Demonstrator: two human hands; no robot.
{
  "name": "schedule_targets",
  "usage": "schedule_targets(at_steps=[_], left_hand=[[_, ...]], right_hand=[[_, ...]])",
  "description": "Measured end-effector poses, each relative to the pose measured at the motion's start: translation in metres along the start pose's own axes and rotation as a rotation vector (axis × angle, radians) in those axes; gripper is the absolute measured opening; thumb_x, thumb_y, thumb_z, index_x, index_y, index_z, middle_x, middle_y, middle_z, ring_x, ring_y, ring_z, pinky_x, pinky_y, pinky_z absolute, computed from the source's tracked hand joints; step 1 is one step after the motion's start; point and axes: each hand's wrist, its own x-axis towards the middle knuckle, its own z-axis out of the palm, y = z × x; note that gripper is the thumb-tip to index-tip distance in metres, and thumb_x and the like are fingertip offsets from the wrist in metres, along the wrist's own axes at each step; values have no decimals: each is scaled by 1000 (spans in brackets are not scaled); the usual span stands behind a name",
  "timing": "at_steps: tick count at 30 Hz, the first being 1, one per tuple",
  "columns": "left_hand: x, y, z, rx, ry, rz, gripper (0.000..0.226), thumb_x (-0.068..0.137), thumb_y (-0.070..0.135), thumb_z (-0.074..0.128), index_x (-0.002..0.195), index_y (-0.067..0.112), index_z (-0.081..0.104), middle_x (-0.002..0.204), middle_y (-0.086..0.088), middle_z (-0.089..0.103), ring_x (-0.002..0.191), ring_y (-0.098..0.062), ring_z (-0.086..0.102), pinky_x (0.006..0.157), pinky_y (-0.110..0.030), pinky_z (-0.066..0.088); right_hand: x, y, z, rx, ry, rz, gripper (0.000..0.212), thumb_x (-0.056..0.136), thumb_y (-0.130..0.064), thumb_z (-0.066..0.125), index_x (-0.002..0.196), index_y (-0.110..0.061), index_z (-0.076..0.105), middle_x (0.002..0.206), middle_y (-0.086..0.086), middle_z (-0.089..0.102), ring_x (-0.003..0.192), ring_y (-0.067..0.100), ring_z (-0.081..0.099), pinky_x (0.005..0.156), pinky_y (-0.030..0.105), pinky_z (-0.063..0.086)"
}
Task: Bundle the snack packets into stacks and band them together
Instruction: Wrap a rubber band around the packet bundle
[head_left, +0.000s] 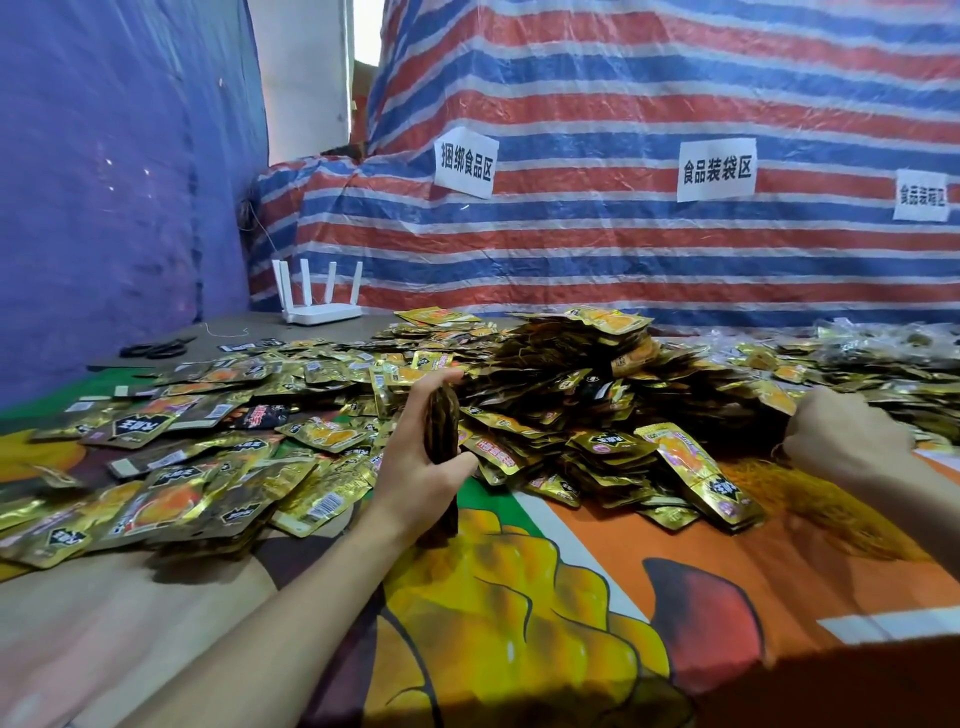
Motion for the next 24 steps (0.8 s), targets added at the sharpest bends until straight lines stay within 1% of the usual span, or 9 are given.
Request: schedule_targets(at_steps=[2,5,7,9,11,13,15,19,24], left_hand=[[1,0,-1,-17,7,-11,69,66,7,58,125,43,51,91,-12,48,72,-36,46,62,-38,42],[5,0,-5,-101,28,-30,69,63,3,57,117,45,57,80,-16,42,64,-25,41,56,-36,38],[9,-1,-8,-252,59,-108,68,59,0,56,115,39,61,82,-14,48,64,-21,44,55,-31,41],[12,-1,-12,-444,62,-219,70,57,-2,53,119,29,62,91,-20,58,64,-23,48,56,-33,45],[15,-1,-16,-643,12,-326,74,57,-2,50,126,21,59,105,-23,68,64,-22,50,56,-33,47],[16,-1,-20,-807,-57,-448,76,58,1,49,134,13,51,100,-20,71,65,-20,51,55,-31,48],[17,0,-25,-871,-95,-549,68,63,3,48,130,8,49,80,-12,65,64,-21,50,54,-30,48],[18,2,-29,-792,-90,-561,42,59,3,50,90,17,76,74,-14,54,59,-23,51,55,-28,46],[19,-1,-29,-532,-61,-600,64,52,6,53,116,4,52,84,-16,51,57,-22,55,50,-31,48]], right_hand=[[-1,-8,-6,69,77,-61,6,88,-12,67,89,-9,72,79,16,64,73,33,61,67,37,47],[-14,-40,-20,363,90,-273,12,93,-19,70,99,-19,81,95,13,76,78,30,67,70,39,56],[-32,-72,-29,668,-43,-442,10,90,-19,75,98,-20,81,99,8,78,79,22,69,75,38,57],[-56,-107,-33,899,-203,-556,7,88,-20,78,93,-24,82,89,8,79,74,30,69,71,43,58],[-77,-142,-27,1056,-302,-610,11,87,-22,79,87,-32,82,81,4,78,66,21,67,58,28,55],[-96,-176,-16,1243,-445,-613,13,88,-20,78,85,-32,83,79,2,78,61,9,61,53,18,48],[-112,-204,-3,1412,-572,-553,10,88,-16,76,91,-22,84,82,4,78,62,8,59,53,20,46],[-129,-226,20,1644,-631,-356,7,84,-7,78,89,-11,82,70,5,75,54,10,64,48,20,48],[-126,-221,32,1577,-524,-352,9,77,-19,86,86,-18,84,60,3,69,48,7,53,44,17,42]])
